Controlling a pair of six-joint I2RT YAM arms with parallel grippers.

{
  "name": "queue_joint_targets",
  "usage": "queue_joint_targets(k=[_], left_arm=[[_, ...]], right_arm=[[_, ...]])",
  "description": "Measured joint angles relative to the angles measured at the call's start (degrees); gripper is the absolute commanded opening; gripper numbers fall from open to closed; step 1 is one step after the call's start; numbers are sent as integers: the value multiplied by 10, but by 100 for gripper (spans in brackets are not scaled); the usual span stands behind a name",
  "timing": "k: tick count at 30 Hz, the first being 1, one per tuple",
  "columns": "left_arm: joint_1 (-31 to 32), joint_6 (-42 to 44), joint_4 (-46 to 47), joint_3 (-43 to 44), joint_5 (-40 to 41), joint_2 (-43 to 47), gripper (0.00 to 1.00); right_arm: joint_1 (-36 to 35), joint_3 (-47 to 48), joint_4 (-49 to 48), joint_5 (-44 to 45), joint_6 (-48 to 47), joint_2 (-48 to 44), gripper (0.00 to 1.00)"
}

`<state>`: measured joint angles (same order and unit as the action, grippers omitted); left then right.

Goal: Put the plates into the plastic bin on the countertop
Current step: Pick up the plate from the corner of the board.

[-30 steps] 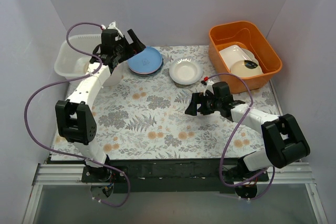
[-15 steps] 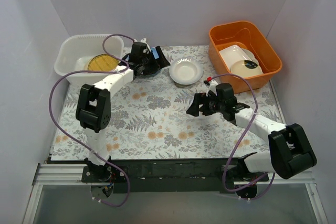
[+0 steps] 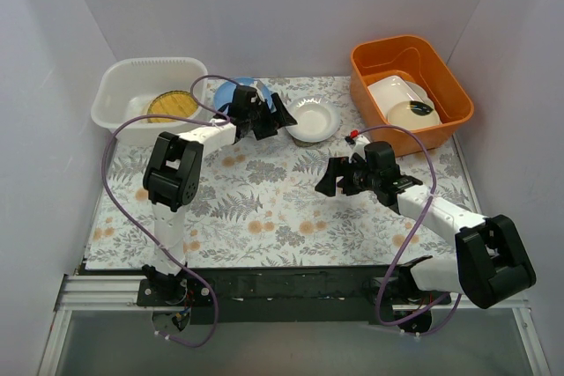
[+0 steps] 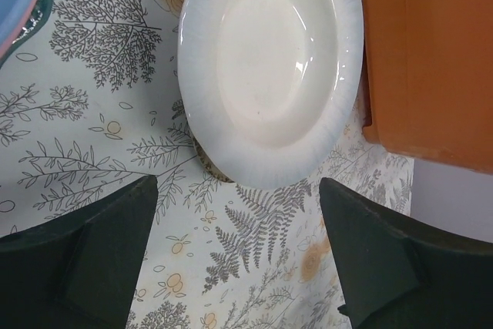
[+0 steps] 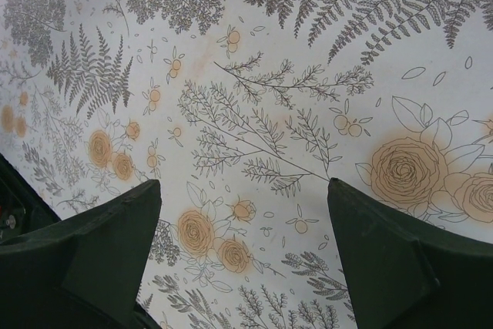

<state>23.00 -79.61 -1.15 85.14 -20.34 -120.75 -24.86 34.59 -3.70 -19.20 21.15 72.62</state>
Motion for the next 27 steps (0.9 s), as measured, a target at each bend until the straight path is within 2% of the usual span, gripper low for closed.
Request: queue_joint_targets(k=[7, 15, 18, 27], left_arm=[[0, -19, 47, -21, -12, -9, 82], [0, -45, 92, -15, -41, -64, 79], [1, -51, 104, -7, -45, -73, 75], [1, -67, 116, 28, -56, -110, 49]], right_arm=[[0, 1, -3, -7, -2, 19, 96], [0, 1, -8, -11, -2, 31, 95], [0, 1, -8, -11, -2, 33, 95], [0, 5, -2, -6, -3, 32, 95]])
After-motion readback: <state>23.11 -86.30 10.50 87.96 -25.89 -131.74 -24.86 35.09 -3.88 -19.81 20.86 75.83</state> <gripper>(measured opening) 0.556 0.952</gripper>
